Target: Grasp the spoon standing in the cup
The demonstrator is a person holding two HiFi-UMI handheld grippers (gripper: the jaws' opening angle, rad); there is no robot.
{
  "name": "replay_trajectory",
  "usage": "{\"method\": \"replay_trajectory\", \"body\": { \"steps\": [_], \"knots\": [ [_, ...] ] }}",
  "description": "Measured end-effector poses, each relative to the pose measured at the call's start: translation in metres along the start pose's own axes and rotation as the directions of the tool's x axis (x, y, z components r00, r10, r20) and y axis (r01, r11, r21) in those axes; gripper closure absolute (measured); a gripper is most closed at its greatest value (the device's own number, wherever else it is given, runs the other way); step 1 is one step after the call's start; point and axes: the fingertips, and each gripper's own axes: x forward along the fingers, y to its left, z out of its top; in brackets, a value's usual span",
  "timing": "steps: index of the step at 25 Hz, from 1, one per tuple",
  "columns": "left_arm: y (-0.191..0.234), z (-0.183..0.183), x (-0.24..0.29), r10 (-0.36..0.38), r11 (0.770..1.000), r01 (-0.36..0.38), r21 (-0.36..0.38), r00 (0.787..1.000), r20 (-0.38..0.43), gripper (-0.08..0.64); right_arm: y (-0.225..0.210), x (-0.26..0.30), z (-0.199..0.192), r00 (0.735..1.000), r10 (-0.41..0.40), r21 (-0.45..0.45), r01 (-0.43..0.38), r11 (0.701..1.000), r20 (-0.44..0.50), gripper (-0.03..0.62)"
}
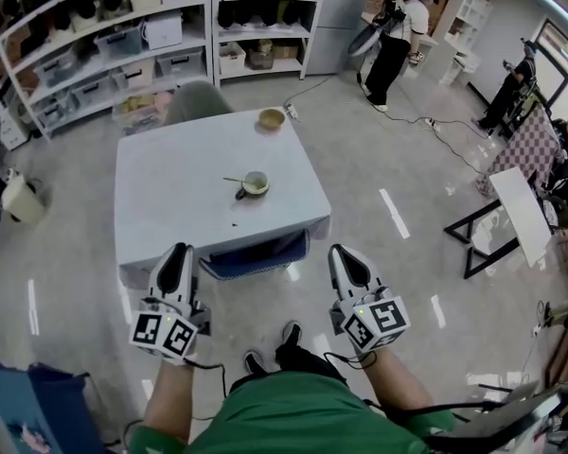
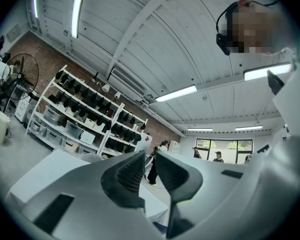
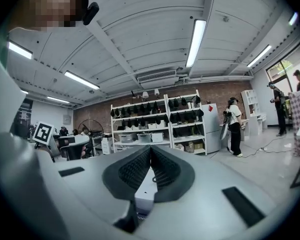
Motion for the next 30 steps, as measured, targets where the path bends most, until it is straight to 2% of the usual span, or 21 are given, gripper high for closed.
{"method": "replay_trajectory", "body": {
  "steps": [6,11,14,18,26,30],
  "knots": [
    [0.021,-0.023,0.036,0.027,1.0,-0.027,0.01,0.999,-0.029,0.479,-0.029,0.048,-0.026,1.0,0.017,0.045,-0.016,0.999,-0.009,0.569],
    [0.033,-0.013,0.079,0.066,0.996,-0.064,0.058,0.998,-0.022,0.479,-0.058,0.097,-0.019,0.998,0.061,0.071,-0.061,0.996,0.01,0.569],
    [0.03,-0.009,0.123,0.069,0.995,-0.069,0.077,0.998,-0.008,0.479,-0.089,0.13,-0.003,0.996,0.082,0.068,-0.084,0.994,0.035,0.569],
    [0.022,-0.019,0.18,0.08,0.995,-0.077,0.07,0.996,-0.029,0.479,-0.137,0.165,0.009,0.995,0.088,0.095,-0.092,0.991,0.038,0.569],
    [0.026,-0.059,0.259,0.108,0.993,-0.102,0.065,0.99,-0.096,0.479,-0.214,0.217,-0.004,0.996,0.09,0.153,-0.091,0.984,0.017,0.569],
    [0.028,-0.068,0.292,0.121,0.992,-0.116,0.053,0.987,-0.101,0.479,-0.242,0.238,-0.001,0.995,0.1,0.168,-0.102,0.98,0.02,0.569]
  ]
}}
